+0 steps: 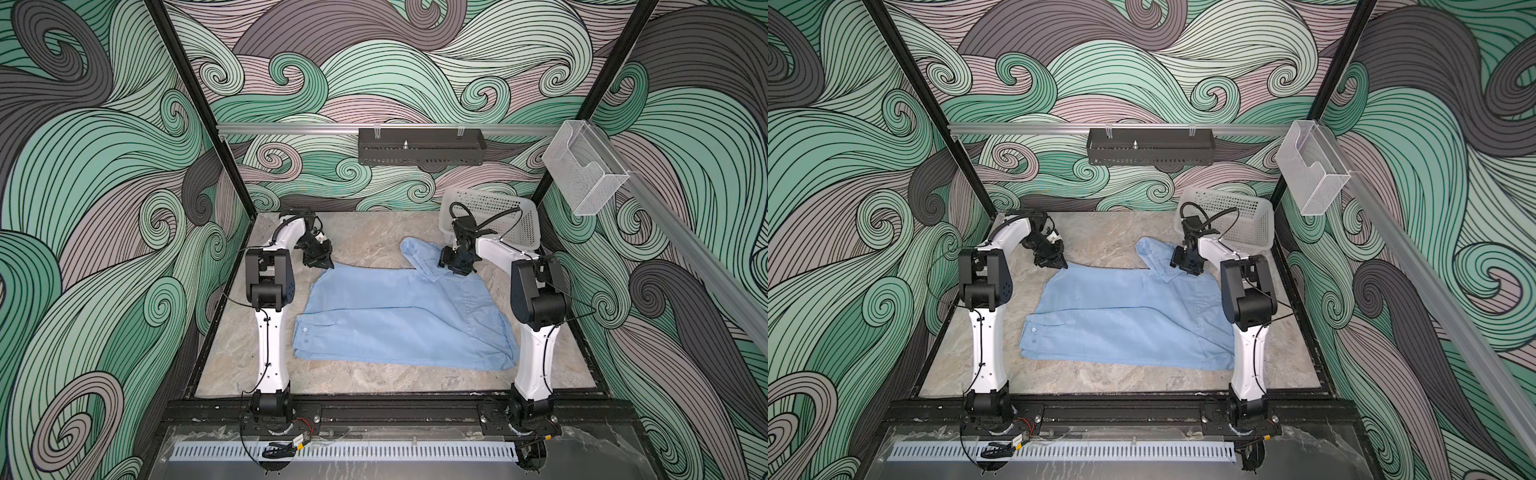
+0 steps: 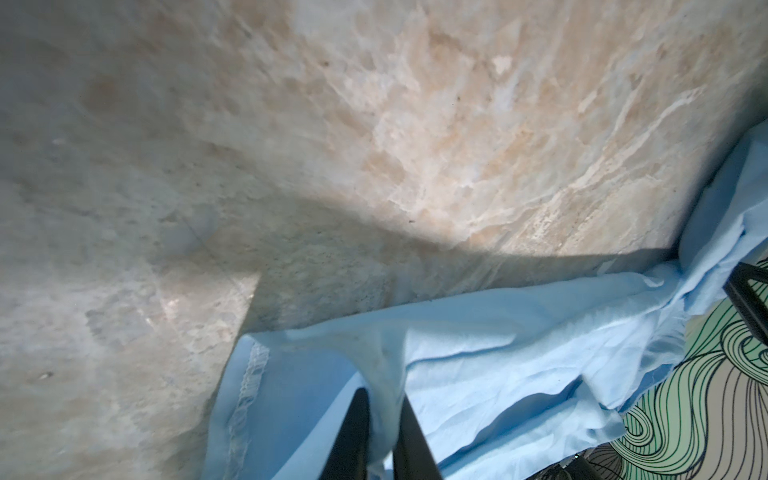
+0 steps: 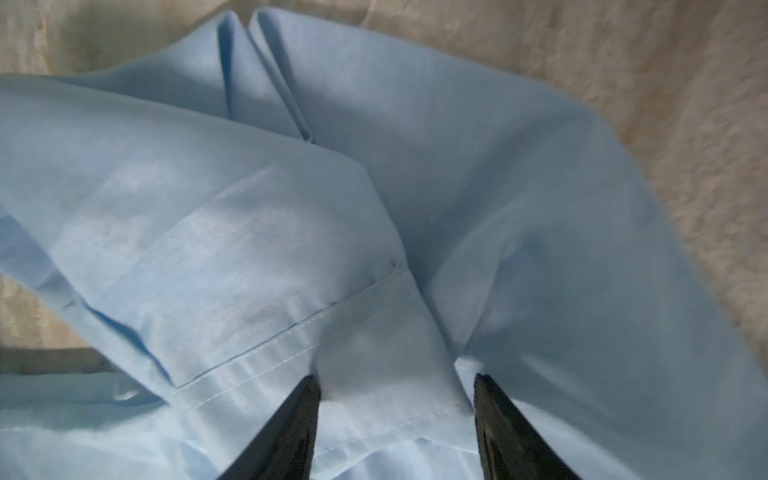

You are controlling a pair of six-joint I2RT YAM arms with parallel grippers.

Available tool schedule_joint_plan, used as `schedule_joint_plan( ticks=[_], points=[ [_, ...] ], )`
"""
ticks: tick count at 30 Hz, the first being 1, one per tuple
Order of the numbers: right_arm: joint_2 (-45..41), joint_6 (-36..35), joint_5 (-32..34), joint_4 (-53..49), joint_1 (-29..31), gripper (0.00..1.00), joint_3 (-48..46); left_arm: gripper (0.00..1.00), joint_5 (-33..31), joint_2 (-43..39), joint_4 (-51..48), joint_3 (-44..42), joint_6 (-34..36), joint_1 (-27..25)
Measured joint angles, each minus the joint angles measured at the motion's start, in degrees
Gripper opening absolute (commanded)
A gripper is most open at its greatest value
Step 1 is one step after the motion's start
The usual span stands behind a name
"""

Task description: Fold and stack the long sleeve shirts

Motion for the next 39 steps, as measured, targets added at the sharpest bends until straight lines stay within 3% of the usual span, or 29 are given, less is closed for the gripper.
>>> schedule_joint_plan(
  ticks=[5, 9, 17, 28, 39],
  points=[
    [0.0, 0.0, -1.2, 0.0, 0.0, 0.31, 0.0, 0.09, -0.2, 0.0, -0.1, 0.0, 0.0, 0.0],
    [0.0, -0.1, -2.0, 0.0, 0.0, 0.27, 0.2, 0.06, -0.4, 0.0, -0.1, 0.0, 0.0, 0.0],
    [-1.5, -0.9, -1.8, -0.7, 0.0, 0.00, 0.3, 0.00, -1.4, 0.0, -0.1, 0.0, 0.0, 0.0],
    [-17.0, -1.7, -1.8, -6.6, 0.6, 0.00, 1.6, 0.00, -4.8, -0.9, 0.2, -0.5, 0.0, 0.0],
    [-46.1, 0.2, -3.0, -20.3, 1.5, 0.00, -0.3, 0.00, -7.3, -19.7, 6.7, -16.7, -0.1, 0.0]
  ],
)
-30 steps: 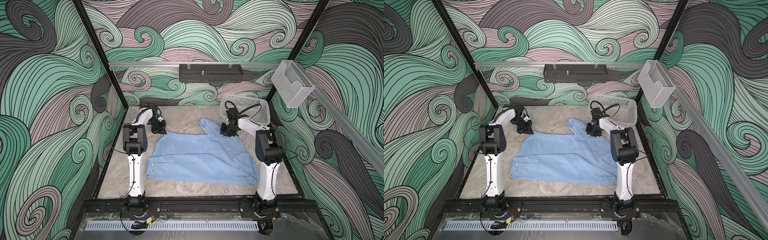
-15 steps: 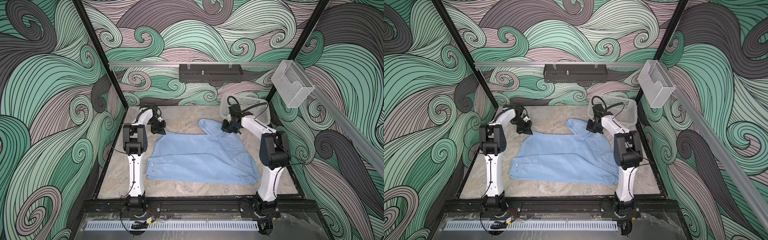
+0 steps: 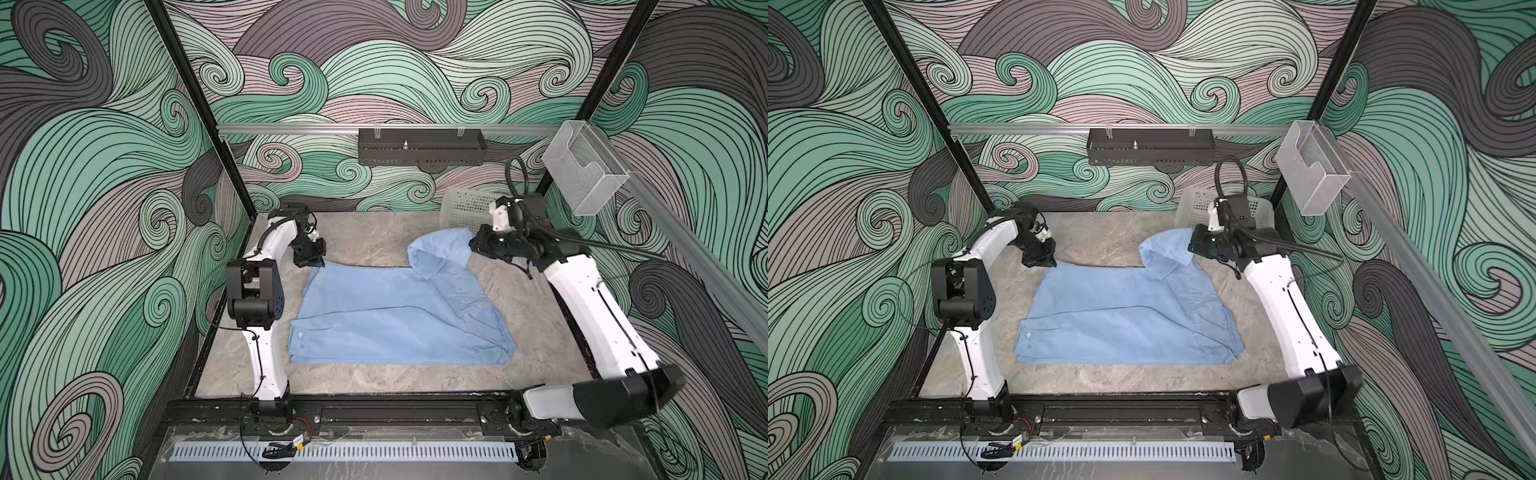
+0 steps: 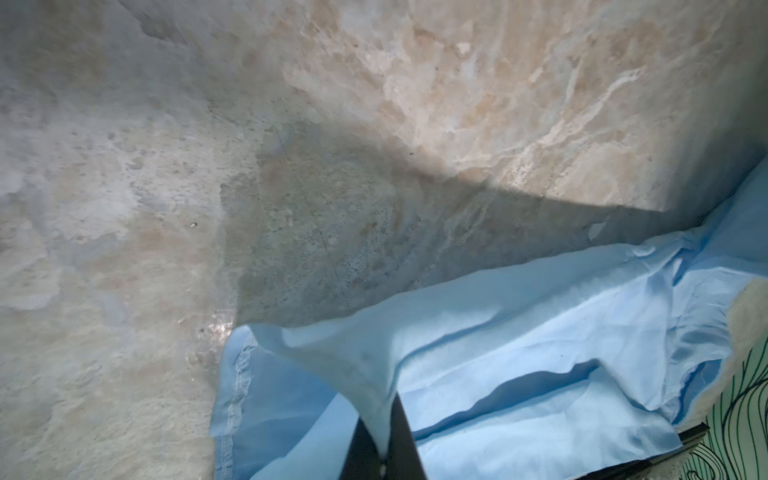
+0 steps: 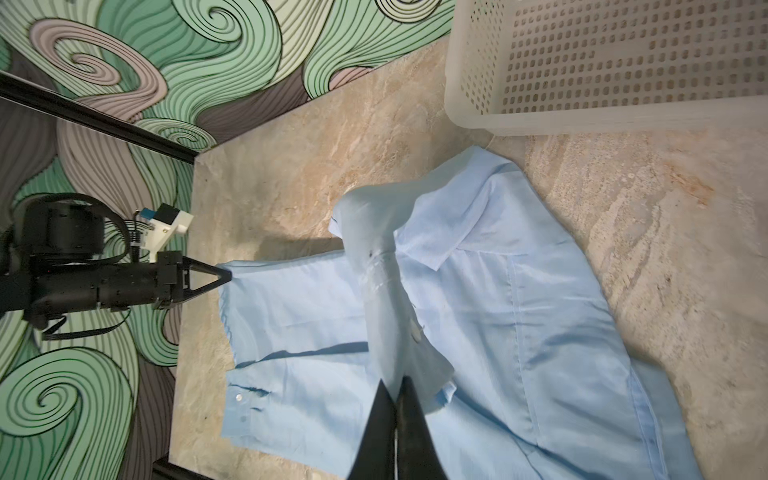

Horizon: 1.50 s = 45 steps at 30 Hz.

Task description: Fold and stack the long sleeve shirts

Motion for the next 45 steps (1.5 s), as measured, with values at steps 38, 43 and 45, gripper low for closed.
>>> schedule_joint_plan(
  ticks=[38, 43, 45],
  points=[
    [-29.7, 6.5, 5.3, -36.8, 0.1, 0.00, 8.0, 0.00, -10.7, -41.7, 21.9, -42.7, 8.3, -5.0],
    [-25.9, 6.4, 5.7, -36.8, 0.1, 0.00, 16.9, 0.00, -12.8, -41.9, 21.9, -45.7, 9.0, -6.6],
    [-24.2, 6.5, 5.6, -36.7, 0.1, 0.00, 21.2, 0.00, -13.6, -41.8, 21.7, -45.8, 9.1, -7.0]
  ],
)
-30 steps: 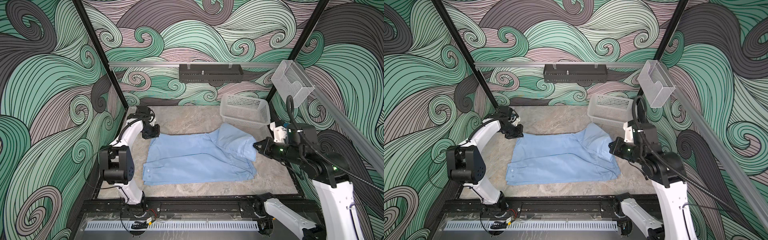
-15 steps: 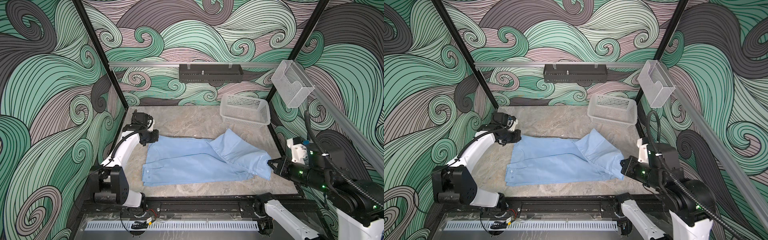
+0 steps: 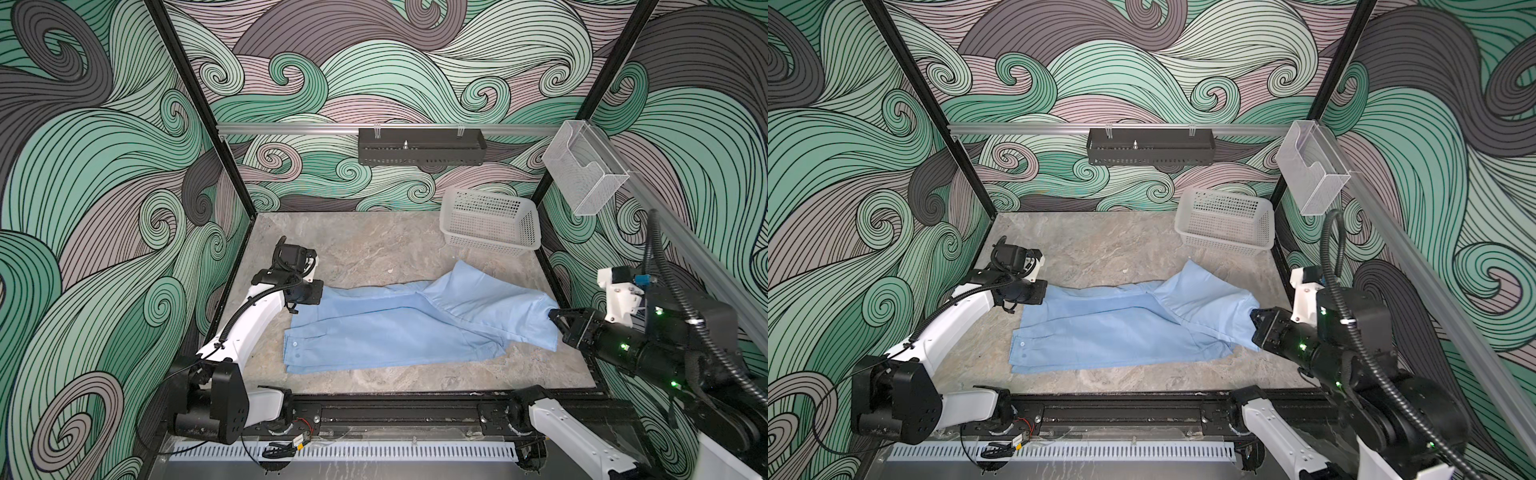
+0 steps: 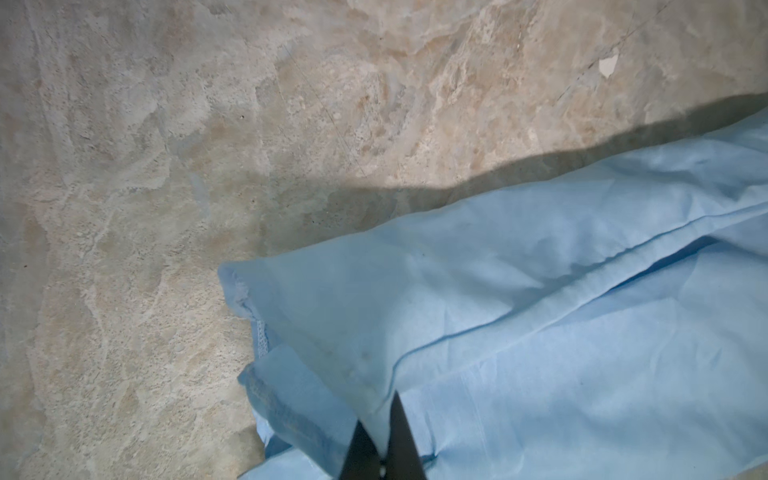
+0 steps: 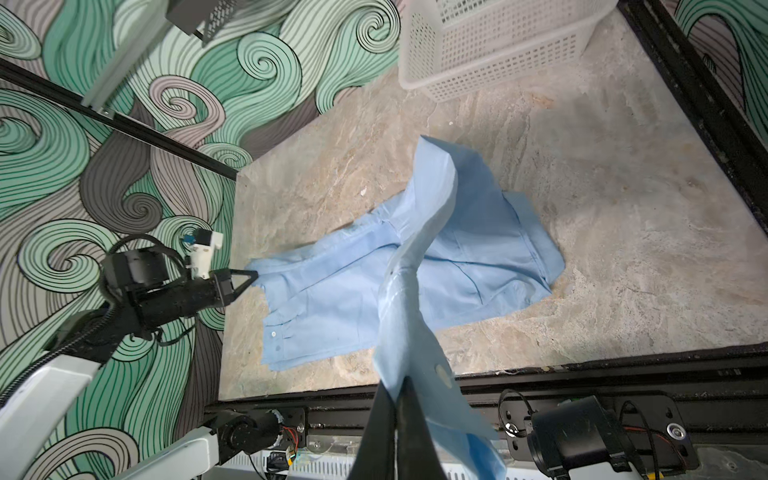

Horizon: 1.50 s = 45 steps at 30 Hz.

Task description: Fold and stack the long sleeve shirts

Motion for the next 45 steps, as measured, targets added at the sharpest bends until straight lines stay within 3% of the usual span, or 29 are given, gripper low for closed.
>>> schedule_joint_plan(
  ticks=[8, 21, 26, 32, 45],
  points=[
    [3.8, 0.1, -0.7, 0.1, 0.0, 0.00, 8.4, 0.00, -2.9, 0.0, -1.1, 0.0, 0.7, -0.5],
    [1.5, 2.2, 2.4, 0.0, 2.6, 0.00, 17.0, 0.00, -3.8, -3.6, -4.4, -2.5, 1.2, -2.3],
    [-2.1, 3.6, 4.6, 0.0, 3.9, 0.00, 9.0, 0.00, -2.6, -3.7, -7.0, -0.6, -2.6, -2.6],
    [-5.7, 4.6, 5.2, 0.0, 4.1, 0.00, -6.3, 0.00, -1.6, 5.6, -14.1, 6.0, -11.6, -3.3],
    [-8.5, 4.6, 6.1, 0.0, 4.1, 0.00, -18.4, 0.00, -0.4, 8.9, -15.8, -2.2, -25.8, -4.6]
  ],
)
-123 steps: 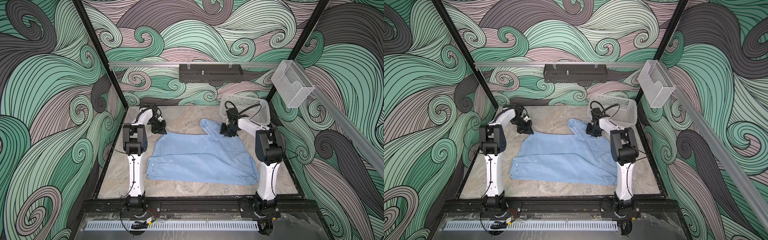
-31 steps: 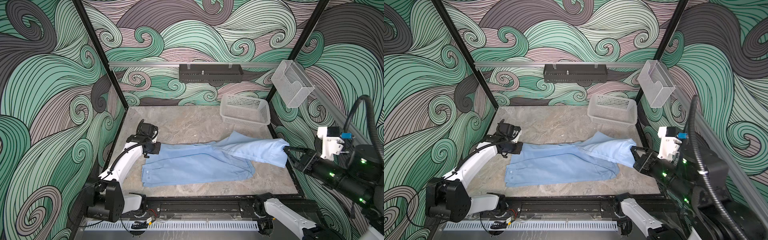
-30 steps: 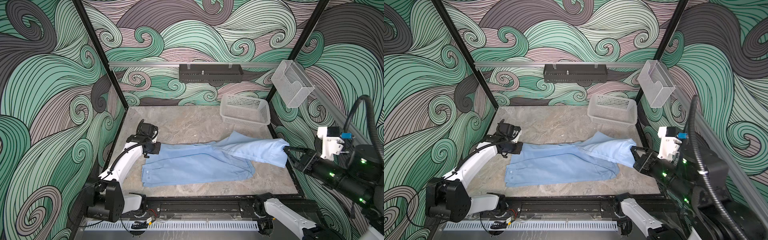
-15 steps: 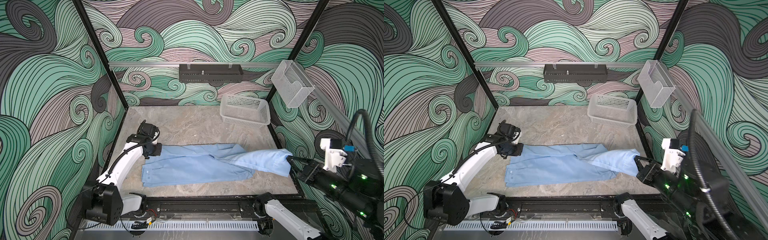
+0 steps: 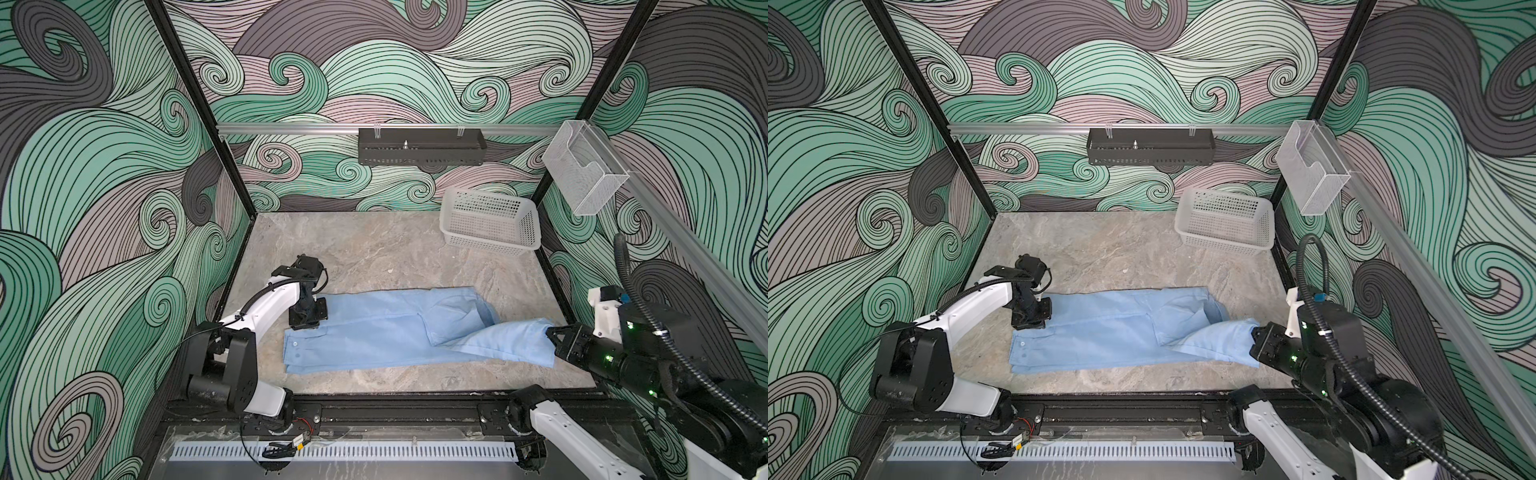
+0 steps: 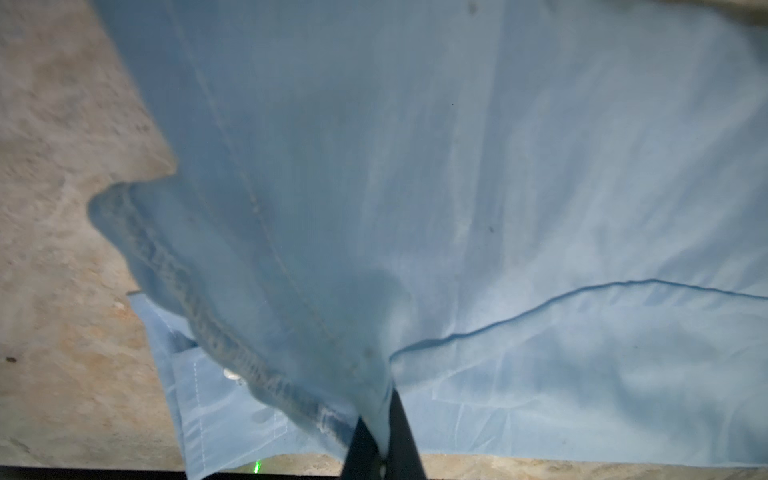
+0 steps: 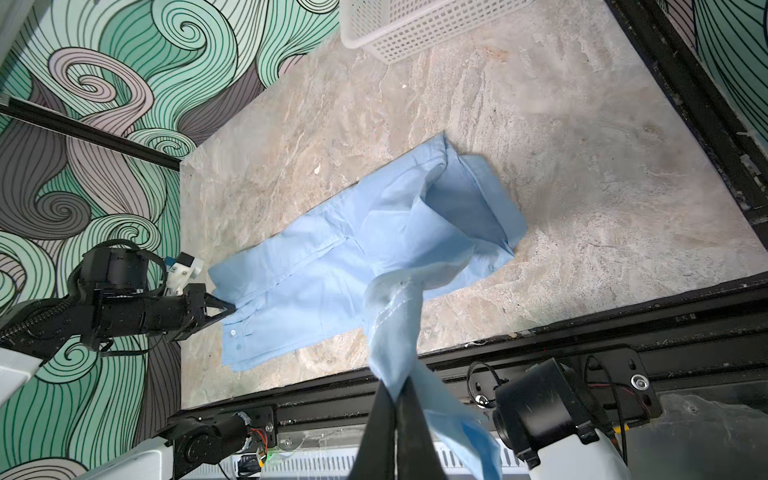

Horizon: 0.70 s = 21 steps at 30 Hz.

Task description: Fold and stack the long sleeve shirts

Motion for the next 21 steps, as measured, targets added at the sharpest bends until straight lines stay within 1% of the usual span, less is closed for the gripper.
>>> schedule_joint_plan(
  ticks=[3, 6, 7, 8, 11, 12, 13, 15, 18, 21],
  points=[
    [0.0, -0.2, 0.4, 0.0, 0.0, 0.00, -1.1, 0.00, 0.0, 0.0, 0.3, -2.1, -1.9, 0.7],
    [0.0, -0.5, 0.8, 0.0, 0.0, 0.00, -1.4, 0.03, -0.1, 0.0, 0.6, -2.6, -3.1, 2.2],
    [0.0, -0.6, 0.8, 0.0, 0.0, 0.00, -1.4, 0.07, -0.2, 0.0, 1.0, -2.5, -3.3, 2.8],
    [0.0, -0.6, 0.8, 0.0, 0.0, 0.00, -1.4, 0.18, -0.2, 0.0, 1.5, -2.5, -3.5, 3.3],
    [0.0, -1.3, 0.7, 0.0, 0.0, 0.00, -1.3, 0.26, -0.3, 1.0, 1.7, -1.7, -3.9, 4.1],
    [0.0, -1.7, 0.6, 0.0, 0.0, 0.00, -1.3, 0.33, -0.2, 1.6, 1.8, -1.0, -3.8, 4.3],
    [0.2, -2.1, 0.3, 0.1, 0.0, 0.00, -1.2, 0.43, 0.1, 2.1, 2.0, -0.3, -3.9, 4.3],
    [0.7, -2.9, -0.7, 0.5, 0.0, 0.00, -0.9, 0.54, 0.7, 2.2, 2.4, 1.0, -3.6, 4.3],
    [2.6, -4.2, -2.9, 3.3, 0.0, 0.00, -1.1, 0.64, 1.4, 0.0, 2.1, 3.3, -2.7, 4.2],
    [5.7, -5.8, -5.3, 7.8, 0.0, 0.00, -2.2, 0.66, 2.4, -5.9, 1.8, 6.0, -1.7, 4.1]
  ],
)
